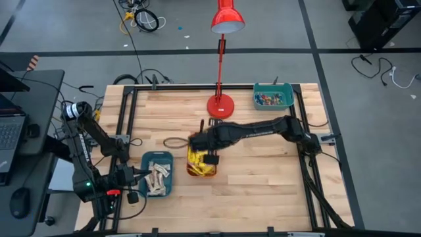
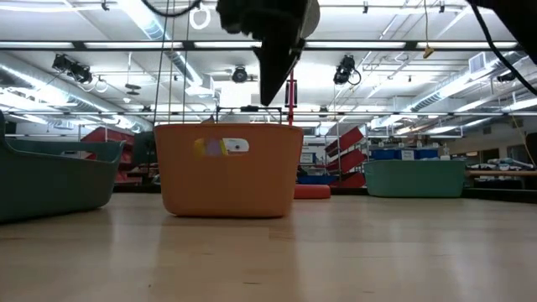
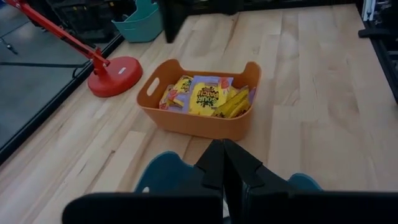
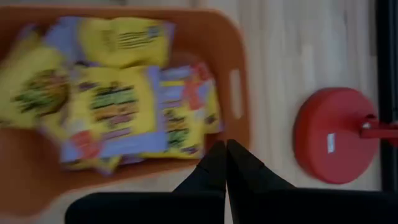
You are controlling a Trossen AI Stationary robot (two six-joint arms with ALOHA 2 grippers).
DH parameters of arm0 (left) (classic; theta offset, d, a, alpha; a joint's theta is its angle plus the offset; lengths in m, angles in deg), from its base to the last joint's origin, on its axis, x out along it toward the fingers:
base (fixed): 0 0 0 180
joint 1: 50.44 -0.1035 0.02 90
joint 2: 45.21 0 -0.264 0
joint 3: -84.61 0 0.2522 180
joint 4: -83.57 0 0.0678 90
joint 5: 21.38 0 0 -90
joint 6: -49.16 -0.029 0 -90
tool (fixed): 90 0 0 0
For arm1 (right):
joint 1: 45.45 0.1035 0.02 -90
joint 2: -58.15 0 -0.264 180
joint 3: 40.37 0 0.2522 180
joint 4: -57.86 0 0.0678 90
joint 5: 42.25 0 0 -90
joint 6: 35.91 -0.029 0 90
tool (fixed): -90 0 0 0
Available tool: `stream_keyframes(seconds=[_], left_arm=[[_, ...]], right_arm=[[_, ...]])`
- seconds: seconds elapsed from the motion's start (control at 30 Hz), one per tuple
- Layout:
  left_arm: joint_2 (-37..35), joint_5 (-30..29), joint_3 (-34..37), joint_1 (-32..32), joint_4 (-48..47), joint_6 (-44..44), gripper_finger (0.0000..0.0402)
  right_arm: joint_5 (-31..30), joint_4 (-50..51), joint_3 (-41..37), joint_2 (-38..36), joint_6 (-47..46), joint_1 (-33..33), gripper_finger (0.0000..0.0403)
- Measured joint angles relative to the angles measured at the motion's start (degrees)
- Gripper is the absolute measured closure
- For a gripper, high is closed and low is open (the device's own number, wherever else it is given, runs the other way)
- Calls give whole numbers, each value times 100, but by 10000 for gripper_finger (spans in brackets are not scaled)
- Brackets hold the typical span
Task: Sort candy
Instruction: Move the orange bin to the right of the blue bin
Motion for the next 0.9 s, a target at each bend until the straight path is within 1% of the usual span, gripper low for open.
stream_keyframes(seconds=[0.07, 0.17, 0.27, 0.33, 0.47, 0.6, 0.83, 0.9], left_arm=[[0, 1, 0, 0, 6, 0, 402], [1, 1, 0, 1, 10, 0, 402], [2, 1, 0, 1, 11, 1, 402], [2, 3, 0, 2, 12, 0, 402], [2, 1, 0, 1, 12, 1, 402], [2, 1, 0, 0, 17, 0, 402], [2, 1, 0, 1, 17, 1, 402], [2, 1, 0, 0, 15, 1, 402]], right_arm=[[-10, -118, -23, 11, 221, -202, 403], [-15, -785, -326, 11, 593, -524, 403], [28, -1153, -573, 31, 863, -841, 403], [214, -1593, -834, 22, 968, -1043, 403], [888, -2079, -1313, 42, 1019, -1334, 403], [1492, -2411, -1578, 42, 1023, -1403, 403], [1861, -2576, -1626, 40, 966, -1120, 403], [1855, -2582, -1631, 40, 911, -1020, 403]])
